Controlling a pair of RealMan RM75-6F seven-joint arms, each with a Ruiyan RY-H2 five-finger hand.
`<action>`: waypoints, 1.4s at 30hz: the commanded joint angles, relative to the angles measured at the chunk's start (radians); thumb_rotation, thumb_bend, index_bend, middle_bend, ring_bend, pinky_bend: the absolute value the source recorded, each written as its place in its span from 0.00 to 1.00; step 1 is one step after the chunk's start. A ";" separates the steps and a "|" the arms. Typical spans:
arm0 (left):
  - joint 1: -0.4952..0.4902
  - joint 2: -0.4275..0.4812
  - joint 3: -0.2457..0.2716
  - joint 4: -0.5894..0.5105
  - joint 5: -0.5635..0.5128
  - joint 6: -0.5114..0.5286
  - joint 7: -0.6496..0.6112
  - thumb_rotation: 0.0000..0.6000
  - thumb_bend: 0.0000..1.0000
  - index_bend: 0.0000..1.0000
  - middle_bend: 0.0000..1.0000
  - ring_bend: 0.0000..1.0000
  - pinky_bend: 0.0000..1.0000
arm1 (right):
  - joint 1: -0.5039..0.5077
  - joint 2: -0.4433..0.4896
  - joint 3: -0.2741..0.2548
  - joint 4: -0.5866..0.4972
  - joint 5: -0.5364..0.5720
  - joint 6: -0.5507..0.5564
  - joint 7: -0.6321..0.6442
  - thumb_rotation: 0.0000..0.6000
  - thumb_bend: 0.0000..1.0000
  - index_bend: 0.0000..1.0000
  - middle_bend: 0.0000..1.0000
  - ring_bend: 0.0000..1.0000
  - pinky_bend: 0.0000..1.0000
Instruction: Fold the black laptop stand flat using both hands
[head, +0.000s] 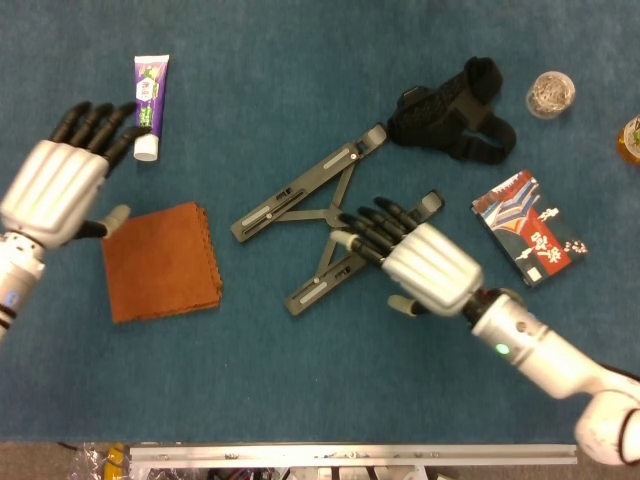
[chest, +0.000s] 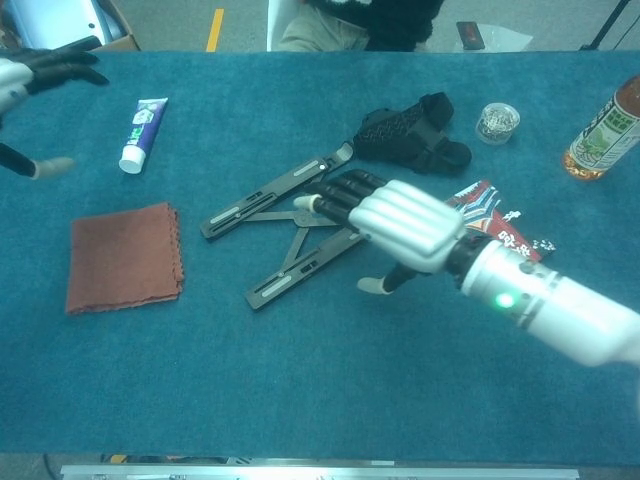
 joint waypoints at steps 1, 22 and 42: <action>0.030 0.028 -0.002 -0.020 0.016 0.053 -0.009 1.00 0.28 0.08 0.02 0.00 0.00 | 0.024 -0.062 0.018 0.048 0.019 -0.029 -0.013 1.00 0.16 0.00 0.04 0.00 0.05; 0.079 0.101 0.023 -0.069 0.071 0.120 -0.004 1.00 0.28 0.05 0.00 0.00 0.00 | 0.124 -0.312 0.072 0.302 0.029 -0.076 0.005 1.00 0.16 0.00 0.04 0.00 0.05; 0.090 0.123 0.026 -0.071 0.077 0.124 -0.007 1.00 0.28 0.05 0.00 0.00 0.00 | 0.212 -0.473 0.212 0.462 0.145 -0.120 -0.011 1.00 0.16 0.00 0.04 0.00 0.05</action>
